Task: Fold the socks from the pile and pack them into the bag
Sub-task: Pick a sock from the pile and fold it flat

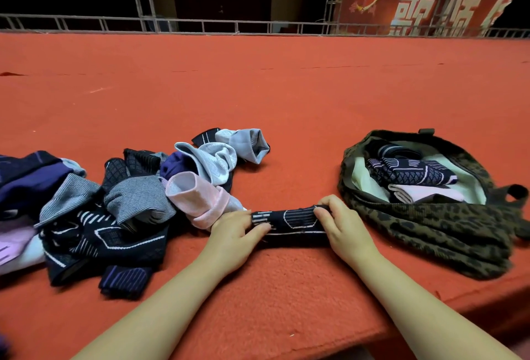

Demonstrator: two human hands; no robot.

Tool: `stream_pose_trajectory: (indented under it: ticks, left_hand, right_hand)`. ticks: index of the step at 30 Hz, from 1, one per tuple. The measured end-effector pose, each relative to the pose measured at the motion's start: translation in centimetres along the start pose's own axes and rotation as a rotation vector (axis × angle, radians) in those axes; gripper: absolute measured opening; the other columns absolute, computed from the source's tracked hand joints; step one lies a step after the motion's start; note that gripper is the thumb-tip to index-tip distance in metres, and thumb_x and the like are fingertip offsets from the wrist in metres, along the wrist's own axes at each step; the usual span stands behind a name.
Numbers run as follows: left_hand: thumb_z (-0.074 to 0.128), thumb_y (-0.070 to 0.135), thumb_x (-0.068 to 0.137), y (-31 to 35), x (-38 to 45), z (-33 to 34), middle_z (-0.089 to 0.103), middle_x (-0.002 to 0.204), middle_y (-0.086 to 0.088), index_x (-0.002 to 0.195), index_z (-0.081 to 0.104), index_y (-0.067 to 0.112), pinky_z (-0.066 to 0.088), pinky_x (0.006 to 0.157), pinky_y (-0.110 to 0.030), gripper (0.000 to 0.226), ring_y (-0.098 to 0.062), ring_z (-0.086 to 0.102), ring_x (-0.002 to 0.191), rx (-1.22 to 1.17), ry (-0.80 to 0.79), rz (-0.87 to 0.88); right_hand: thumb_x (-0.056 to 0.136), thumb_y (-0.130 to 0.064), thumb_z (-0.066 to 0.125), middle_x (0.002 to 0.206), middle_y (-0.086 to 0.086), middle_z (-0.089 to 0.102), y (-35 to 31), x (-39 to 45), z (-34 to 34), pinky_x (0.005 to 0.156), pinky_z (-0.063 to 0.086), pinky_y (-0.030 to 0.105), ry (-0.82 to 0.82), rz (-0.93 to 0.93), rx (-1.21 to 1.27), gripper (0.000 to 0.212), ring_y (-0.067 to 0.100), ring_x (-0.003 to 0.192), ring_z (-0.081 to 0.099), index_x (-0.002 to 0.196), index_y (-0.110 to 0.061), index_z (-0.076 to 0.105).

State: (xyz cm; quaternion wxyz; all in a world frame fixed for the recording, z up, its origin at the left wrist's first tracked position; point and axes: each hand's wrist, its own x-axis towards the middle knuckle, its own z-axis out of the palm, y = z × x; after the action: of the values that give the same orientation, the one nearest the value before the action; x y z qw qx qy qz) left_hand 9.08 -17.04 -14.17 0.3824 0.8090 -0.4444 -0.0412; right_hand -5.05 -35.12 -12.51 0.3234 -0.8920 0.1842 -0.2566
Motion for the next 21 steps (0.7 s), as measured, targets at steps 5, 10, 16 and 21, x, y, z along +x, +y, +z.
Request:
stream_pose_trajectory:
  ticks: [5, 10, 16, 21]
  left_hand:
    - [0.026, 0.065, 0.077, 0.8, 0.8, 0.9, 0.065, 0.079, 0.003, 0.071, 0.064, 0.011, 0.043, 0.078, -0.037, 0.066, -0.017, 0.059, 0.084, 0.180, 0.056, -0.096]
    - [0.058, 0.051, 0.081, 0.7, 1.2, 1.0, 0.062, 0.088, 0.008, 0.082, 0.062, 0.021, 0.037, 0.075, -0.032, 0.030, -0.015, 0.056, 0.097, 0.249, 0.169, -0.242]
    - [0.039, 0.059, 0.090, 1.4, 1.6, 1.0, 0.037, 0.148, 0.003, 0.124, 0.058, 0.017, 0.019, 0.111, -0.035, 0.058, -0.018, 0.024, 0.140, 0.437, -0.097, -0.332]
    - [0.045, 0.055, 0.086, 2.8, 1.2, 1.3, 0.063, 0.115, 0.002, 0.110, 0.060, 0.023, 0.037, 0.098, -0.033, 0.043, -0.018, 0.052, 0.117, 0.032, 0.010, -0.299]
  right_hand:
    - [0.089, -0.027, 0.061, 0.056, 0.000, 0.058, 0.1, 0.3, -0.1, 0.062, 0.040, 0.034, 0.034, 0.164, 0.059, 0.016, 0.009, 0.052, 0.048, 0.084, -0.024, 0.047]
    - [0.085, -0.060, 0.049, 0.075, -0.006, 0.060, 0.5, 0.8, 0.0, 0.078, 0.043, 0.036, 0.002, 0.215, -0.194, 0.037, 0.018, 0.080, 0.058, 0.086, -0.023, 0.055]
    - [0.065, -0.075, 0.021, 0.085, -0.016, 0.047, 0.8, 0.1, -0.8, 0.096, 0.033, 0.039, -0.304, 0.030, -0.306, 0.039, 0.011, 0.092, 0.042, 0.075, -0.043, 0.042]
    - [0.087, -0.056, 0.039, 0.104, -0.008, 0.064, 1.2, 0.0, -0.9, 0.096, 0.040, 0.035, -0.216, 0.116, 0.024, 0.044, 0.013, 0.103, 0.057, 0.106, -0.023, 0.061]
